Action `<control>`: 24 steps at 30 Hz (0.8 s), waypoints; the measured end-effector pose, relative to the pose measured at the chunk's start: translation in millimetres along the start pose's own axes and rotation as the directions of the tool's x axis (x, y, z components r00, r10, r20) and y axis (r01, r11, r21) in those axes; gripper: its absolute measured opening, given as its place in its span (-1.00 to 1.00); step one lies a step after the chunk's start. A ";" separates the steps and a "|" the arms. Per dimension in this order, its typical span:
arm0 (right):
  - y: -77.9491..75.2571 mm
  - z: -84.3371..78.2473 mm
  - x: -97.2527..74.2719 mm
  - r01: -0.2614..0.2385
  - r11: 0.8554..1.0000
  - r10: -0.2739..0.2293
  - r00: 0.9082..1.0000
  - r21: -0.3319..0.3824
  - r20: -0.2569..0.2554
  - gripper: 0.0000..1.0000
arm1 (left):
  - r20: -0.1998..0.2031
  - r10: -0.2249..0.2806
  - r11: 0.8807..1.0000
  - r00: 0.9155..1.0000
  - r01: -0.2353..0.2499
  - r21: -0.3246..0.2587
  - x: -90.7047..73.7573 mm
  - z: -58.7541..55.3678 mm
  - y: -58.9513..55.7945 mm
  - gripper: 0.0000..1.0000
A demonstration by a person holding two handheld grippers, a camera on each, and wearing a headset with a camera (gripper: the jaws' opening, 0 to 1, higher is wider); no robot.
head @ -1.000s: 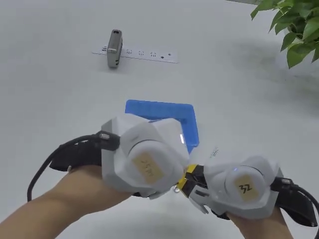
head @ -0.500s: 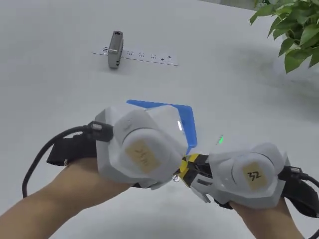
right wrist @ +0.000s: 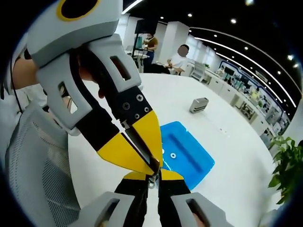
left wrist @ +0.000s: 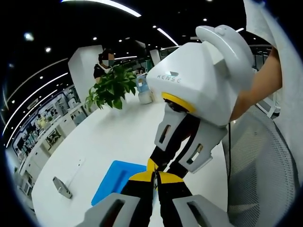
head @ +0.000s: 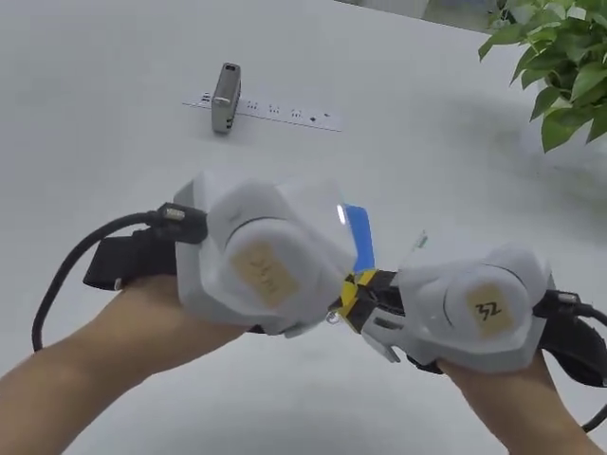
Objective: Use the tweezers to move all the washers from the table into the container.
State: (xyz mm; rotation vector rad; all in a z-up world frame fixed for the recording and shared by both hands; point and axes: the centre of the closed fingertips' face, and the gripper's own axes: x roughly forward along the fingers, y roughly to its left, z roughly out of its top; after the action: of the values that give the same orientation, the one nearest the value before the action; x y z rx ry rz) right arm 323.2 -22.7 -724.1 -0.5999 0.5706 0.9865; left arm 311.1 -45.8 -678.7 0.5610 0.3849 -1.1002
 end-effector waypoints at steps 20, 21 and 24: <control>-39.8 28.5 19.9 0.030 0.999 -0.028 0.998 -0.042 0.054 -0.95 | 0.010 0.069 0.997 0.998 -0.069 0.047 1.9 3.6 49.6 -1.00; -40.9 27.7 21.6 0.030 0.999 -0.028 0.998 -0.042 0.052 -0.95 | 0.009 0.068 0.997 0.998 -0.068 0.044 3.4 2.6 51.0 -1.00; -45.0 24.3 28.1 0.031 0.999 -0.029 0.999 -0.042 0.044 -0.94 | 0.002 0.066 0.997 0.998 -0.066 0.040 8.6 -1.0 54.7 -1.00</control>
State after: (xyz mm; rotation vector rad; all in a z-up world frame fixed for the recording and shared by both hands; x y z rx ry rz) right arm 379.3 -8.3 -717.1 -0.6223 0.5020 0.9827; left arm 364.4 -32.9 -671.6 0.6044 0.3418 -1.0463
